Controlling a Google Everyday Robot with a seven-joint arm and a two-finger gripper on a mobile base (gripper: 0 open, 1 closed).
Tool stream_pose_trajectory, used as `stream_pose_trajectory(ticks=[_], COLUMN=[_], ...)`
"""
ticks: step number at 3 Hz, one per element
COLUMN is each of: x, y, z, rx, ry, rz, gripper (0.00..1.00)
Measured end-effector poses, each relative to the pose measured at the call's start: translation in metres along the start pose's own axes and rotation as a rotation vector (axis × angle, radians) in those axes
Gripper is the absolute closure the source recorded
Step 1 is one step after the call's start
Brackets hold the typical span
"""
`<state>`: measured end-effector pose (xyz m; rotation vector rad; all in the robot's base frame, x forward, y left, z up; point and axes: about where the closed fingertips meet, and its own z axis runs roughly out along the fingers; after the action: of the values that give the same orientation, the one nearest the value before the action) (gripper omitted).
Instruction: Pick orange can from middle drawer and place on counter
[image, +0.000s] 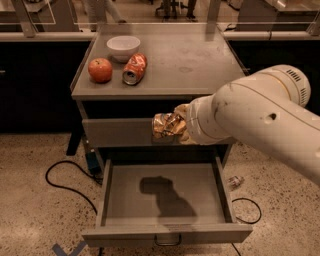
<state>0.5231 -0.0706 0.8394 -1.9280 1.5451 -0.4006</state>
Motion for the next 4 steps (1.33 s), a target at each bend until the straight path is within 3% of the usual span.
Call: stream_pose_trajectory(ticks=[1, 2, 3, 4], x=[0.011, 0.021, 0.017, 0.027], y=[-0.040, -0.097, -0.110, -0.112], z=[0.004, 0.009, 0.002, 0.005], rx=[0.024, 0.067, 0.091, 0.082], ry=[0.031, 0.053, 0.046, 0.079], rz=[0.004, 0.027, 0.025, 0.037], gripper=[1.00, 1.00, 1.00, 1.00])
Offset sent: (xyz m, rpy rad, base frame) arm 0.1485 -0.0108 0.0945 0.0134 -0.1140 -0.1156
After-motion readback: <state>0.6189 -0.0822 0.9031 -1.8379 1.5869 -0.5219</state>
